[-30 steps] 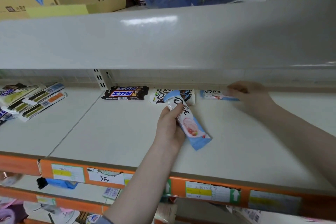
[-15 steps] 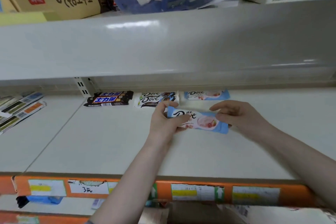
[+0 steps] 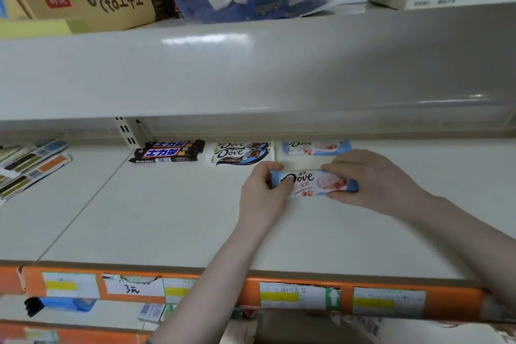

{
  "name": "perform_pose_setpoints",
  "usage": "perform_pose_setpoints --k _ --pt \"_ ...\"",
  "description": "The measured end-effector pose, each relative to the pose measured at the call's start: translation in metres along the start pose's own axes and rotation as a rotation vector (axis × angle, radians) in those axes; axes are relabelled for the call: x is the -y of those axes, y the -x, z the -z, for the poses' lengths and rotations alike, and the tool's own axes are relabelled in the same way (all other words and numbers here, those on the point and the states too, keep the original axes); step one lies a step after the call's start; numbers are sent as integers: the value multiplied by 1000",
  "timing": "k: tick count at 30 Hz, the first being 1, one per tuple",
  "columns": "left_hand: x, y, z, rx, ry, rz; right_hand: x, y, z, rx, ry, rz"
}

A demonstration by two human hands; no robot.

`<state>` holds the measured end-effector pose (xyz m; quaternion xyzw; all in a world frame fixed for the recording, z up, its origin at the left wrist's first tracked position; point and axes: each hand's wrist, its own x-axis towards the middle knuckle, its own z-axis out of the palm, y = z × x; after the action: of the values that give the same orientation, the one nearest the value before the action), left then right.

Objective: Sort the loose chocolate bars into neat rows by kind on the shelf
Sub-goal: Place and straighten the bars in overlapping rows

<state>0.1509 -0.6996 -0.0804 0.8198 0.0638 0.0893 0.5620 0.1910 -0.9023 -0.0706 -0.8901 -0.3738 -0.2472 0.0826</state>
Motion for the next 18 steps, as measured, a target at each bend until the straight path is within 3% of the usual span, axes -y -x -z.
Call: perform_pose_setpoints --k 3,6,10,18 --pt "7 6 3 -72 -486 -242 -20 -9 -5 17 -10 -25" --pt "15 15 1 -57 -751 -318 -38 -17 -12 46 -37 -130" --pt "18 18 -3 66 -884 -264 -53 -27 -22 106 -8 -217" --pt "16 20 -3 44 -919 -274 -58 -29 -35 171 -106 -286"
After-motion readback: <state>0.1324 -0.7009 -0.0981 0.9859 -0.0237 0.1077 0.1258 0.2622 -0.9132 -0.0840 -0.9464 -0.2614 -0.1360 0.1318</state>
